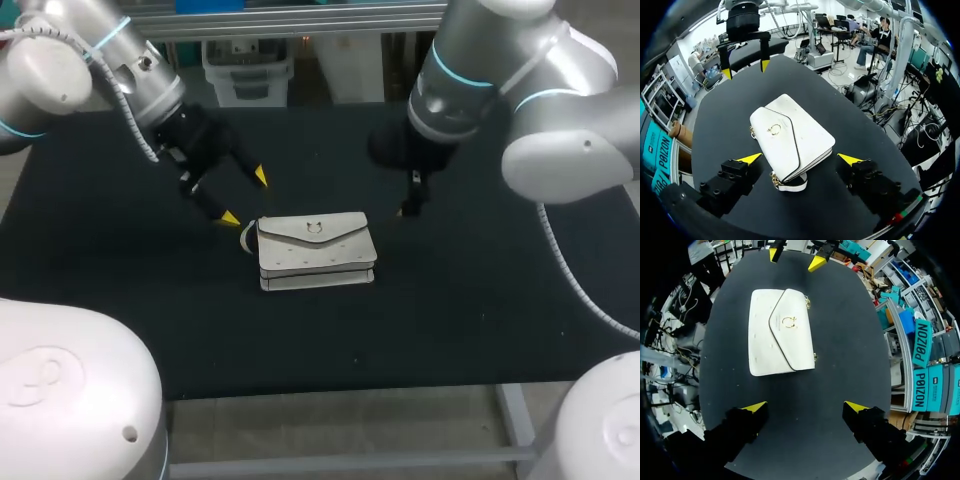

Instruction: Pick up the bag, open it, inspect its contents, close it, and place it on the opposite side

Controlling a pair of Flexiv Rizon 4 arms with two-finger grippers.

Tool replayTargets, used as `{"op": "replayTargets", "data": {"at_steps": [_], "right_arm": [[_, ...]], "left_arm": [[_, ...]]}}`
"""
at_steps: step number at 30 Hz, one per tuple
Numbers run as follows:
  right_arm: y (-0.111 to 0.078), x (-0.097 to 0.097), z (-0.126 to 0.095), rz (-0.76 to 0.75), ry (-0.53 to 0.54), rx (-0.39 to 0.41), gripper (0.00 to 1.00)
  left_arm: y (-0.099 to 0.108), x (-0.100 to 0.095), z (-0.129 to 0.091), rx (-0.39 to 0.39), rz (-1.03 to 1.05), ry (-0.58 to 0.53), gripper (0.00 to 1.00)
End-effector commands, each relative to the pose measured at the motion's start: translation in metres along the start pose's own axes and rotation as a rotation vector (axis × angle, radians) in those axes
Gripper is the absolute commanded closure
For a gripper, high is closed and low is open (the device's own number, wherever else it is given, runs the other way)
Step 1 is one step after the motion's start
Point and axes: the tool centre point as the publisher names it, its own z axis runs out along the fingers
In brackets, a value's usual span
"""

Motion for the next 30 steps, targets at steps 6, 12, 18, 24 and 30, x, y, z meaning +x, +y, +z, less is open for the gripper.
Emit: {"op": "replayTargets", "data": {"at_steps": [6,12,18,24,30], "right_arm": [[-0.003,-0.004,-0.001,0.006,0.076,0.01,0.0],[-0.006,-0.004,0.002,0.01,0.081,0.005,0.0],[-0.01,-0.007,0.003,0.01,0.083,0.0,0.0],[-0.015,-0.008,0.003,0.021,0.087,-0.009,0.0],[-0.023,-0.009,0.006,0.025,0.094,-0.006,0.0]], "left_arm": [[0.01,-0.001,0.0,-0.109,-0.247,-0.072,0.0],[0.013,-0.003,-0.005,-0.156,-0.361,-0.106,0.0],[0.021,-0.006,-0.013,-0.173,-0.46,-0.127,0.0],[0.028,-0.009,-0.018,-0.187,-0.517,-0.124,0.0],[0.027,-0.013,-0.02,-0.226,-0.555,-0.101,0.0]]}}
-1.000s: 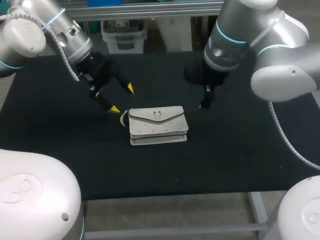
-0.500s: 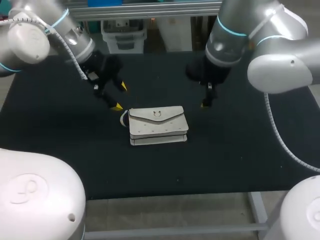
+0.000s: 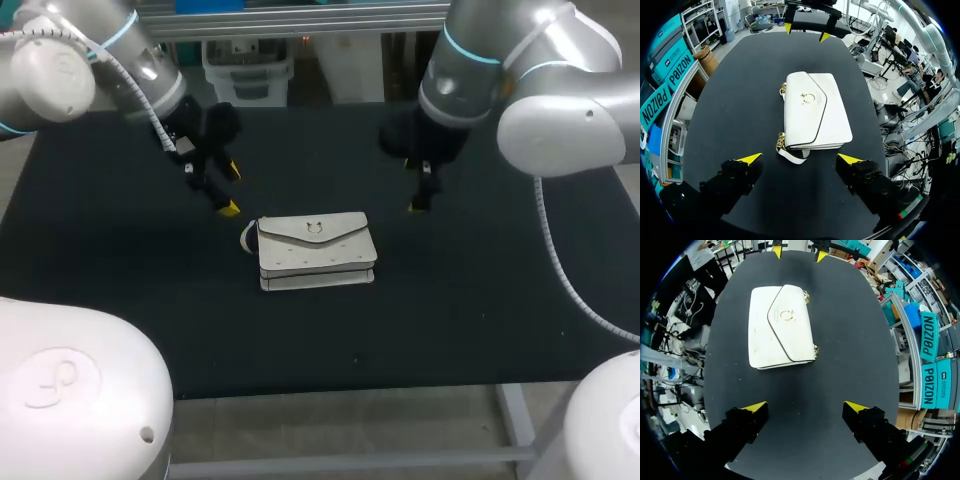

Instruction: Pick up the bag, open it, inspect its contents, close it, and place it on the opposite side

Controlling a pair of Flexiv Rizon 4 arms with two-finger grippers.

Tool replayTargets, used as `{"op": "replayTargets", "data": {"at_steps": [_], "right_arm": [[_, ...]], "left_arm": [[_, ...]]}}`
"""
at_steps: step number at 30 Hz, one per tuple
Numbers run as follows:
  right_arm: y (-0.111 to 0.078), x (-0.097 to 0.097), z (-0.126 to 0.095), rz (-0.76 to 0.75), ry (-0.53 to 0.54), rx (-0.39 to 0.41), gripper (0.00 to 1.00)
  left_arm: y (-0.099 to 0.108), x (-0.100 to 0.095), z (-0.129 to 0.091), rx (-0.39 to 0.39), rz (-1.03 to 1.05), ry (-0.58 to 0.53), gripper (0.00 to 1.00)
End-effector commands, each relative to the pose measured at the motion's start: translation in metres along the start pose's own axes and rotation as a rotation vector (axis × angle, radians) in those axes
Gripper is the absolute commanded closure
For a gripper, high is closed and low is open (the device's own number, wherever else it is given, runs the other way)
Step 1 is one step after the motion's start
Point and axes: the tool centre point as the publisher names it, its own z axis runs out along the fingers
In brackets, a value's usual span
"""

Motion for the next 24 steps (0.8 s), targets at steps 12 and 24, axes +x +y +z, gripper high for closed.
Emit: {"op": "replayTargets", "data": {"at_steps": [12,24], "right_arm": [[-0.008,-0.008,0.001,-0.177,-0.012,0.022,0.0],[-0.015,-0.016,0.003,-0.299,-0.002,0.026,0.0]], "left_arm": [[-0.008,-0.008,-0.007,-0.107,-0.012,0.056,0.0],[-0.013,-0.009,-0.005,-0.201,0.109,0.104,0.0]]}}
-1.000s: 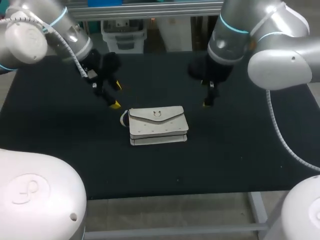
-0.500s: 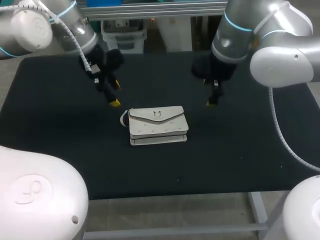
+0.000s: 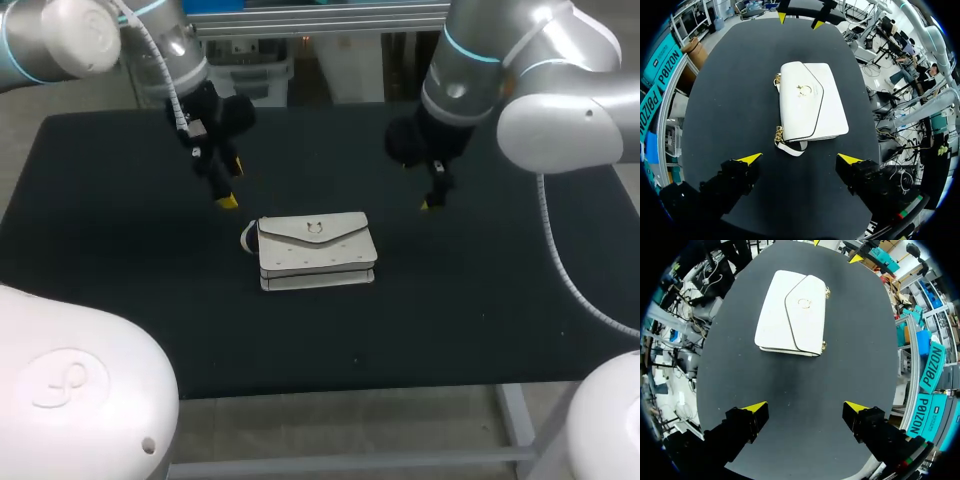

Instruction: Pick up the bag, open it, inspect its contents, close it, and place it on the opposite side

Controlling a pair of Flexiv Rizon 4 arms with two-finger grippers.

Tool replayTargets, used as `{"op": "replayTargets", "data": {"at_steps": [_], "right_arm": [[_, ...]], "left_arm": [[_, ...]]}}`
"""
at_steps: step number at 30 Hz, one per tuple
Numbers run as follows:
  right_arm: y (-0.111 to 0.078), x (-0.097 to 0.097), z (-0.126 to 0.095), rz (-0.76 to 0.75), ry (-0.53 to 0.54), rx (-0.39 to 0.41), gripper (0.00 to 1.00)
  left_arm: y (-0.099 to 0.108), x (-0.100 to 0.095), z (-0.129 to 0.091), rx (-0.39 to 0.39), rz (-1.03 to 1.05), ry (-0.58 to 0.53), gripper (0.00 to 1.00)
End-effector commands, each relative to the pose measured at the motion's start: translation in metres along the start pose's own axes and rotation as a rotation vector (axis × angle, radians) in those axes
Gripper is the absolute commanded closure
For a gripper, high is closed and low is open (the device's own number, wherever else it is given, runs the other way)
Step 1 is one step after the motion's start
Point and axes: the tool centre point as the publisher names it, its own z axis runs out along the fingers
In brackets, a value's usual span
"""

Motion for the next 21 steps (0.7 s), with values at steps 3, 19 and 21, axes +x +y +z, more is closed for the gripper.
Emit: {"op": "replayTargets", "data": {"at_steps": [3,19,21], "right_arm": [[-0.009,-0.002,0.004,0.071,0.057,0.013,0.0],[-0.028,-0.006,0.004,0.51,0.154,0.133,0.0],[-0.03,-0.005,0.006,0.526,0.158,0.131,0.0]], "left_arm": [[-0.007,-0.008,0.002,-0.024,-0.001,0.024,0.0],[0.004,-0.02,-0.004,-0.051,-0.333,-0.144,0.0],[0.003,-0.02,-0.005,-0.092,-0.356,-0.163,0.0]]}}
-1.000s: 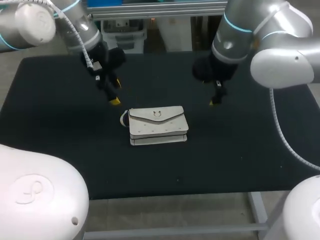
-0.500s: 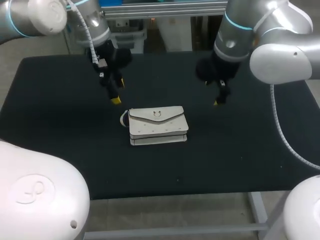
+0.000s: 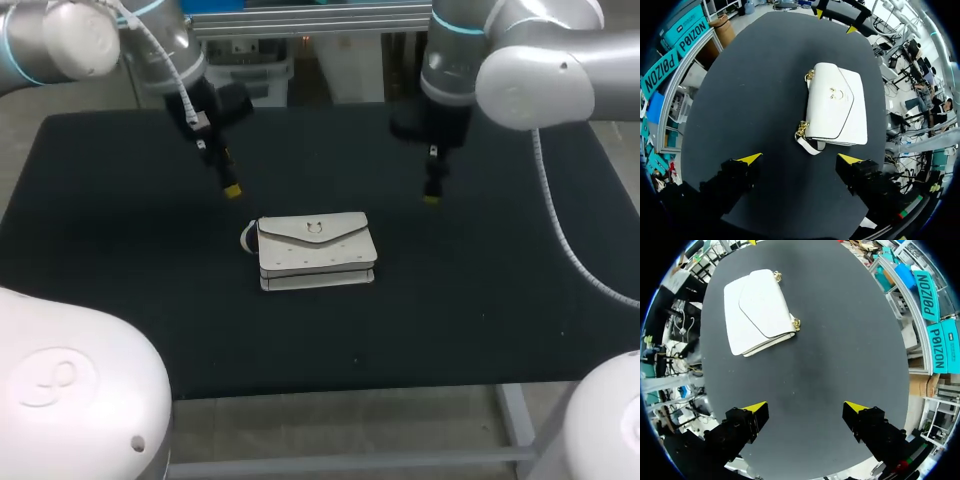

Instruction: Pick up the bag, open it, inspect its contents, close it, and place it on the opposite side

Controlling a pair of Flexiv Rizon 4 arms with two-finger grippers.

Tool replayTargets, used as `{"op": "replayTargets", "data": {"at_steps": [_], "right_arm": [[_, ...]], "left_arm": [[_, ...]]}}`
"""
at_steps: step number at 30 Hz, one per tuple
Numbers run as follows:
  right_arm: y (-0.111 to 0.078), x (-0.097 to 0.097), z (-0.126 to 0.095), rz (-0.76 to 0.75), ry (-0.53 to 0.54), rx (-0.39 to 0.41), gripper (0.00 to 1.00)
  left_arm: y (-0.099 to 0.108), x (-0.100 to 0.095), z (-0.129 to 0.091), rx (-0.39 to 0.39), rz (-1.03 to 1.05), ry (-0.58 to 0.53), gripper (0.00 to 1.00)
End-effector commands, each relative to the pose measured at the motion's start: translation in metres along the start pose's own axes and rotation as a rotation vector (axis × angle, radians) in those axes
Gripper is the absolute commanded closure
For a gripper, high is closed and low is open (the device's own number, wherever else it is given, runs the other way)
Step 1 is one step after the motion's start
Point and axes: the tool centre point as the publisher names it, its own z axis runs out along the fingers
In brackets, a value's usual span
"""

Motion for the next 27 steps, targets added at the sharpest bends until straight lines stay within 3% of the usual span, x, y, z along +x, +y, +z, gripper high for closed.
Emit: {"op": "replayTargets", "data": {"at_steps": [1,11,27], "right_arm": [[0.003,-0.005,0.003,0.017,0.039,0.017,0.0],[-0.003,-0.006,0.005,0.043,0.048,0.029,0.0],[-0.003,-0.006,0.005,0.043,0.048,0.029,0.0]], "left_arm": [[-0.007,0.013,-0.005,-0.116,-0.055,-0.109,0.0],[0.005,0.007,-0.012,-0.302,-0.203,-0.235,0.0],[0.005,0.007,-0.012,-0.302,-0.203,-0.235,0.0]]}}
